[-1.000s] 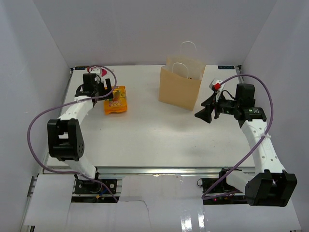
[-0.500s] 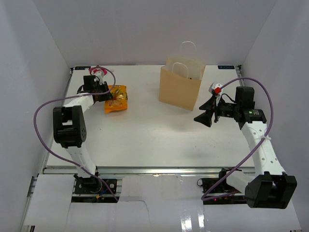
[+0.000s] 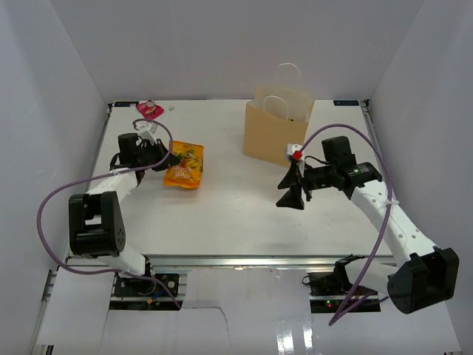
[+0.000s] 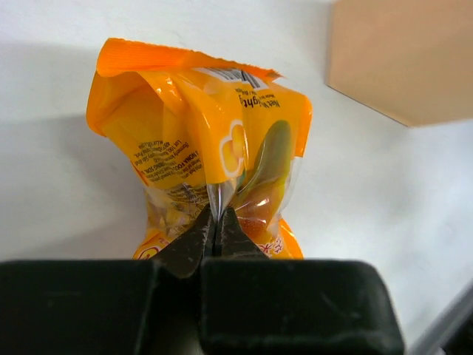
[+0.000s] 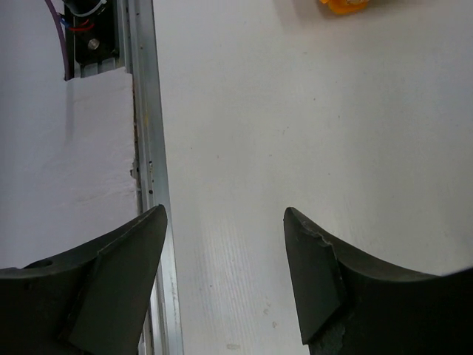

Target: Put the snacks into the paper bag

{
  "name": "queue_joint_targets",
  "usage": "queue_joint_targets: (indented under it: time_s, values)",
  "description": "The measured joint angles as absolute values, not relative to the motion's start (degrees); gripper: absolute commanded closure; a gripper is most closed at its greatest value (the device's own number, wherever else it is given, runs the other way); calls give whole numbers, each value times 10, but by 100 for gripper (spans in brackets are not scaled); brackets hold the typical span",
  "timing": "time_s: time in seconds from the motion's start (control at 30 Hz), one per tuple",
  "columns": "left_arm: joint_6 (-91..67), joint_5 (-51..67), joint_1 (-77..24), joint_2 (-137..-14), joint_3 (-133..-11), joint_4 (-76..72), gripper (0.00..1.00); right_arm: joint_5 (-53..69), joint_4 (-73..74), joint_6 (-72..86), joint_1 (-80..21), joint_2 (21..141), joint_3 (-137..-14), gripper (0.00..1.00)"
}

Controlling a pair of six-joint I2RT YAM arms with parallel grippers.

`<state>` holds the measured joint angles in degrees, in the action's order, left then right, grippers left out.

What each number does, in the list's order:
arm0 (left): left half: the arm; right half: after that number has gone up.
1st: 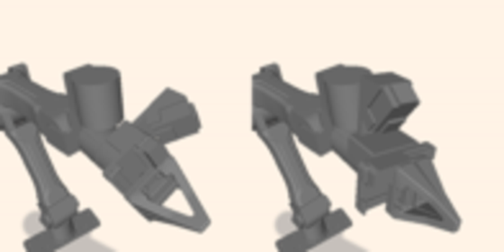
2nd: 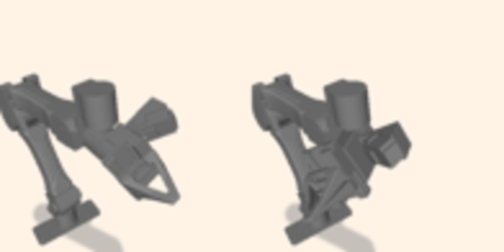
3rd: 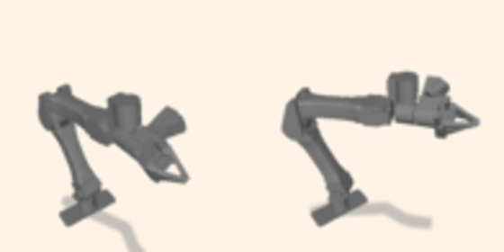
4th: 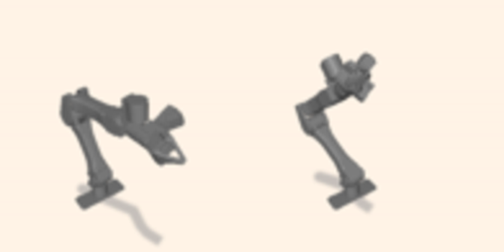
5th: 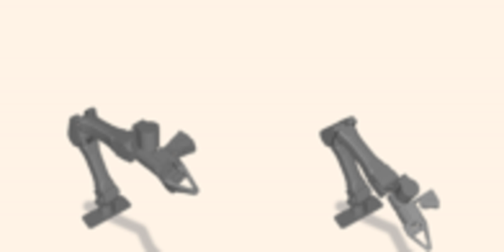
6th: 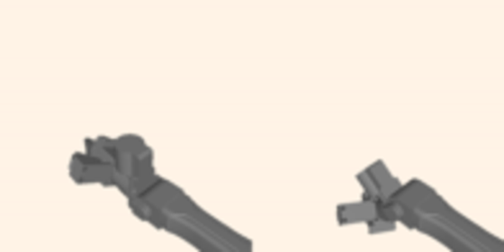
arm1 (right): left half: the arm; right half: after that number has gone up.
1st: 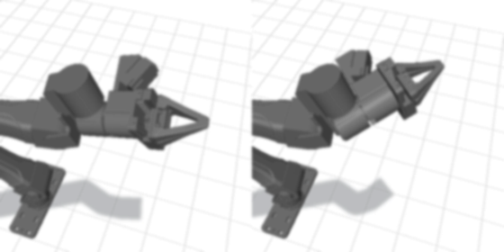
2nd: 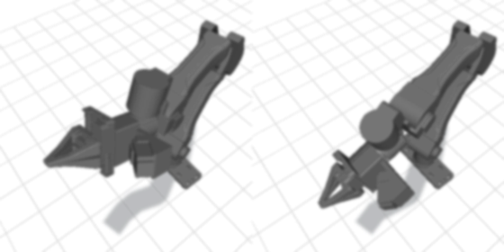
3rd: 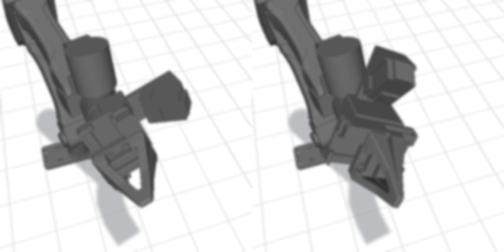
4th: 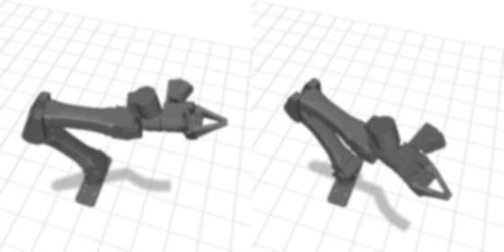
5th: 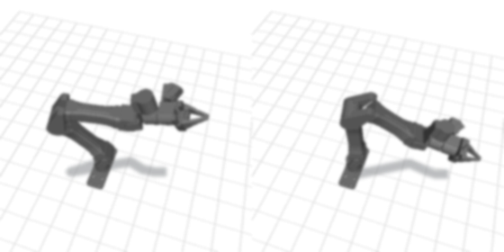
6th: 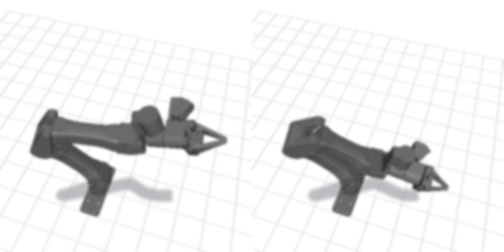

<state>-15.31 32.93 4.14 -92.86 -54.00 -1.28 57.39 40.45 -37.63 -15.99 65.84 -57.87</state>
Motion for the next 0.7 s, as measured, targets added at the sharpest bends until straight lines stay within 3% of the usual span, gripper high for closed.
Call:
queue_joint_targets:
  time_s: [0.13, 0.3, 0.43, 0.57, 0.7]
  values:
    - [-192, 396, 32, -826, -460, -34, 100, 484, 325, -272, -256, 669, -579, 25]
    - [-246, 446, -6, -701, -380, -86, 100, 375, 203, -74, -333, 708, -588, 11]
    - [-284, 474, -34, -614, -326, -95, 100, 362, 125, 33, -363, 763, -611, 10]
    - [-305, 476, -35, -560, -317, -90, 100, 465, 115, -16, -366, 788, -645, 17]
    - [-292, 449, -35, -553, -381, -80, 100, 561, 207, -209, -340, 773, -704, 21]
